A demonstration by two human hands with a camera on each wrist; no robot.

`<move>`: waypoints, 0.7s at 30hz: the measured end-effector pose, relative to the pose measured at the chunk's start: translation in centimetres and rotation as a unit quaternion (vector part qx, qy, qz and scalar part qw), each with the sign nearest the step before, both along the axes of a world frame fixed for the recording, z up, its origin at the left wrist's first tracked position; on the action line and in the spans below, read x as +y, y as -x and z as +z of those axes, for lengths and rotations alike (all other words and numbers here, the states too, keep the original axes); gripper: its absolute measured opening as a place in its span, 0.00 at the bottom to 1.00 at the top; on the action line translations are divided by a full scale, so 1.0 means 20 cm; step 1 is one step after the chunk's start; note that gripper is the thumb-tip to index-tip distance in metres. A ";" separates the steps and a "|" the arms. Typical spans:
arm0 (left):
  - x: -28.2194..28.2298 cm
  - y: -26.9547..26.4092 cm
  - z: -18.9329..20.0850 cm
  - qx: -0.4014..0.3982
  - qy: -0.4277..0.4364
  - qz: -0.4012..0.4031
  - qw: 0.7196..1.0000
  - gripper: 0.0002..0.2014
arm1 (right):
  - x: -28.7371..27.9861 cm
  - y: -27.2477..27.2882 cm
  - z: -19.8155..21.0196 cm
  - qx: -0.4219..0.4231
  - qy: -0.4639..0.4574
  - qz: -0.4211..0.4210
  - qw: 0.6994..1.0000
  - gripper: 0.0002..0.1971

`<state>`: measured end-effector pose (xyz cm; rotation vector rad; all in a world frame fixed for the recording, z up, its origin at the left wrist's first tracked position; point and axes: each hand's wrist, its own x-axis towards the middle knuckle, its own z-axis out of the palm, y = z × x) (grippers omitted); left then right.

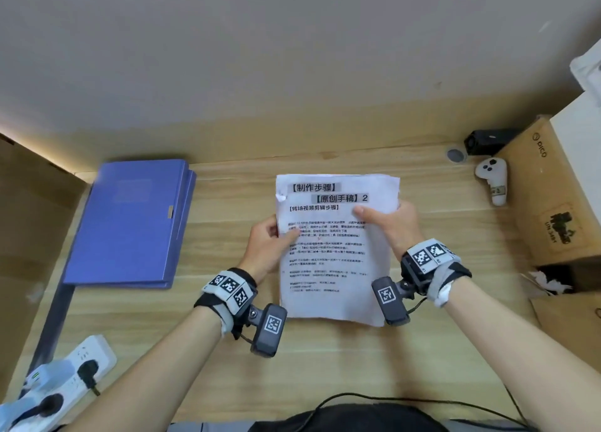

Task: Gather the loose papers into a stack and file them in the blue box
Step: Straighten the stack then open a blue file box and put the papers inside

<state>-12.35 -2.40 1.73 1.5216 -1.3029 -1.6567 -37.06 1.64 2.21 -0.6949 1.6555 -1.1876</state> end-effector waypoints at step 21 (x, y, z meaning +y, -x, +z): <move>0.02 0.14 -0.67 -0.189 -0.139 0.027 0.972 0.09 | -0.12 0.18 -0.69 0.180 -0.179 0.070 0.965 0.20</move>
